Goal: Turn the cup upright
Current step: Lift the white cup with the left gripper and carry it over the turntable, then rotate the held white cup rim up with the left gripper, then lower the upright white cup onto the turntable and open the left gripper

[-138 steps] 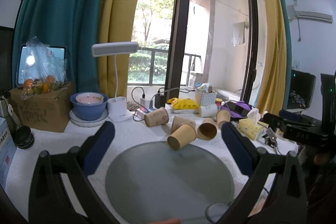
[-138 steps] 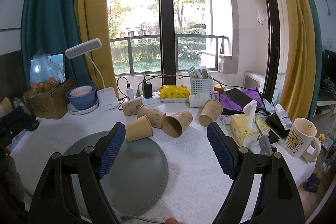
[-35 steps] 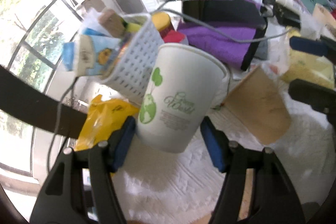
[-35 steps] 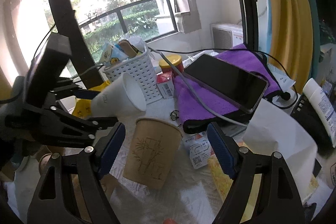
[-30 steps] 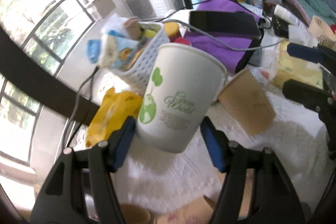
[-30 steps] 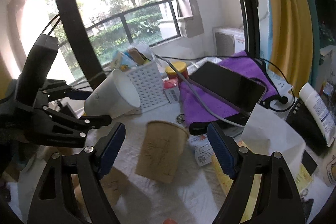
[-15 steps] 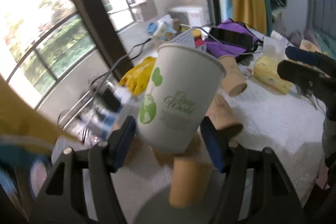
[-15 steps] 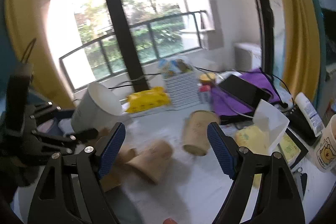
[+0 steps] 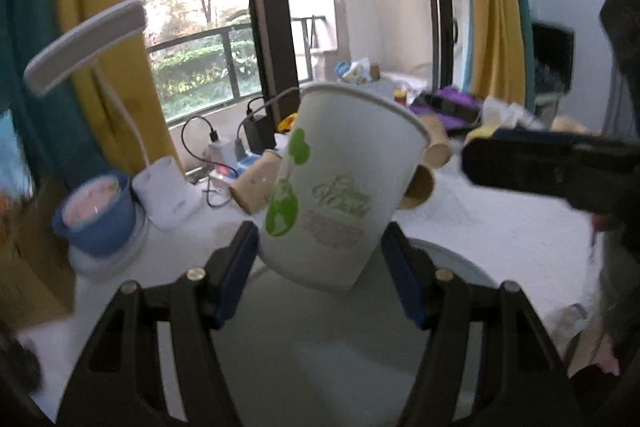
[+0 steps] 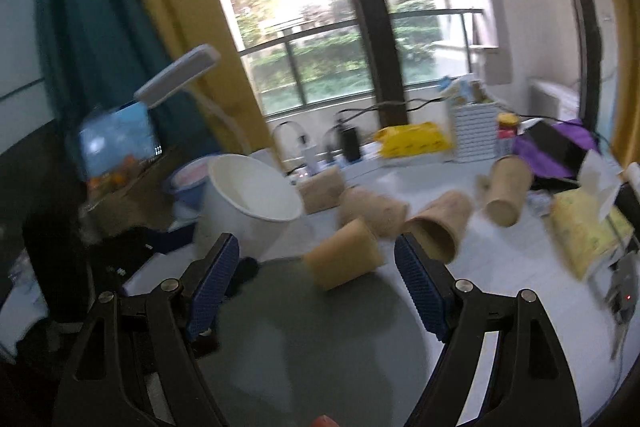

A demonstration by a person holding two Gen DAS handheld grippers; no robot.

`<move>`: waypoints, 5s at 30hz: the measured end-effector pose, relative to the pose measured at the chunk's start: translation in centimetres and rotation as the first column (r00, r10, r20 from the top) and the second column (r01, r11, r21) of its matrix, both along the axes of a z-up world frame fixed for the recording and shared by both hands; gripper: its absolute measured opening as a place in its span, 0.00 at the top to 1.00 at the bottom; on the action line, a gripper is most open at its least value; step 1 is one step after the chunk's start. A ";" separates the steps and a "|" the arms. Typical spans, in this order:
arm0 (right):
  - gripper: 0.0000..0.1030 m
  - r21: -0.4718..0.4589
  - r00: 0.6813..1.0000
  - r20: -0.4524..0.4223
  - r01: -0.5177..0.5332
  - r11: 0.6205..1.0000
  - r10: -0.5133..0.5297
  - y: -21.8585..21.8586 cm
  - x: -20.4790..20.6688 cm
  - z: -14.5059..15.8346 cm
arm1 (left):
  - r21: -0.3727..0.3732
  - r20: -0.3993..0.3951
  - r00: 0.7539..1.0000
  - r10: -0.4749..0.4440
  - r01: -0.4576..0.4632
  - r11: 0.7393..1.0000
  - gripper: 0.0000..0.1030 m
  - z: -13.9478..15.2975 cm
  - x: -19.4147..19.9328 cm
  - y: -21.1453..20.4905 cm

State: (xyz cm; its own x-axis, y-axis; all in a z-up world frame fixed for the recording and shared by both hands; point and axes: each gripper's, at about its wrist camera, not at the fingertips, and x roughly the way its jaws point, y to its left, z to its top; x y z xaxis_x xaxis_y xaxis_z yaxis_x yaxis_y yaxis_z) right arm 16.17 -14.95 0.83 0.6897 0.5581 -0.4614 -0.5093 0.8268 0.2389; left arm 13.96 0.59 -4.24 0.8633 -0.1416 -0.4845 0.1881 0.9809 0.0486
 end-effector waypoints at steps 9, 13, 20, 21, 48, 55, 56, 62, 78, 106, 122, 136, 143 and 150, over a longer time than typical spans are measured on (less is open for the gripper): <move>0.20 0.068 0.989 -0.069 -0.129 0.989 0.134 3.0 -2.5 0.2 | -0.186 0.090 0.996 0.004 0.013 0.983 0.37 -0.8 -5.0 1.2; 0.20 0.070 0.986 -0.070 -0.148 0.987 0.153 3.5 -2.9 0.2 | -0.250 0.109 0.994 0.013 0.015 0.968 0.37 -1.5 -6.6 0.9; 0.20 0.091 0.979 -0.078 -0.181 0.979 0.188 3.5 -3.3 0.0 | -0.302 0.156 0.987 0.027 0.022 0.953 0.37 -1.4 -8.2 0.7; 0.20 0.094 0.978 -0.080 -0.183 0.979 0.190 3.5 -3.3 0.1 | -0.305 0.159 0.987 0.025 0.025 0.952 0.37 -1.4 -8.1 0.7; 0.35 0.112 0.970 -0.098 -0.212 0.971 0.223 3.7 -3.1 -0.3 | -0.328 0.156 0.988 0.004 0.048 0.943 0.36 -1.8 -8.2 0.4; 0.35 0.100 0.973 -0.091 -0.202 0.974 0.211 3.7 -3.1 -0.3 | -0.310 0.115 0.993 0.000 0.036 0.950 0.19 -2.3 -8.0 0.1; 0.35 0.097 0.974 -0.089 -0.200 0.975 0.209 3.7 -3.1 -0.3 | -0.309 0.116 0.993 0.002 0.034 0.951 0.18 -2.2 -8.2 0.1; 0.35 0.081 0.979 -0.065 -0.189 0.979 0.194 4.0 -3.2 -0.2 | -0.271 0.051 0.998 0.044 -0.029 0.962 0.17 -2.9 -9.1 1.1; 0.35 -0.099 0.989 0.050 -0.132 0.986 0.137 5.6 -3.9 -2.9 | -0.269 -0.003 0.960 0.280 -0.271 0.924 0.17 -4.0 -12.3 6.7; 0.35 -0.232 0.987 0.022 -0.151 0.961 0.160 8.2 -4.0 -9.5 | -0.269 -0.001 0.919 0.393 -0.379 0.886 0.17 -4.7 -12.6 9.2; 0.35 -0.264 0.987 -0.001 -0.155 0.952 0.161 8.7 -3.7 -10.2 | -0.273 -0.017 0.922 0.388 -0.377 0.885 0.17 -5.3 -12.4 8.9; 0.34 -0.278 0.988 -0.008 -0.149 0.949 0.153 8.9 -3.7 -10.3 | -0.279 -0.015 0.921 0.388 -0.377 0.883 0.17 -5.2 -12.6 8.9; 0.19 -0.263 0.991 0.005 -0.127 0.956 0.133 8.2 -4.1 -9.6 | -0.277 -0.004 0.923 0.385 -0.371 0.886 0.17 -4.4 -12.9 8.6; 0.18 -0.239 0.992 0.053 -0.097 0.966 0.113 6.7 -5.8 -7.1 | -0.279 0.031 0.921 0.388 -0.364 0.889 0.17 -2.4 -13.8 8.1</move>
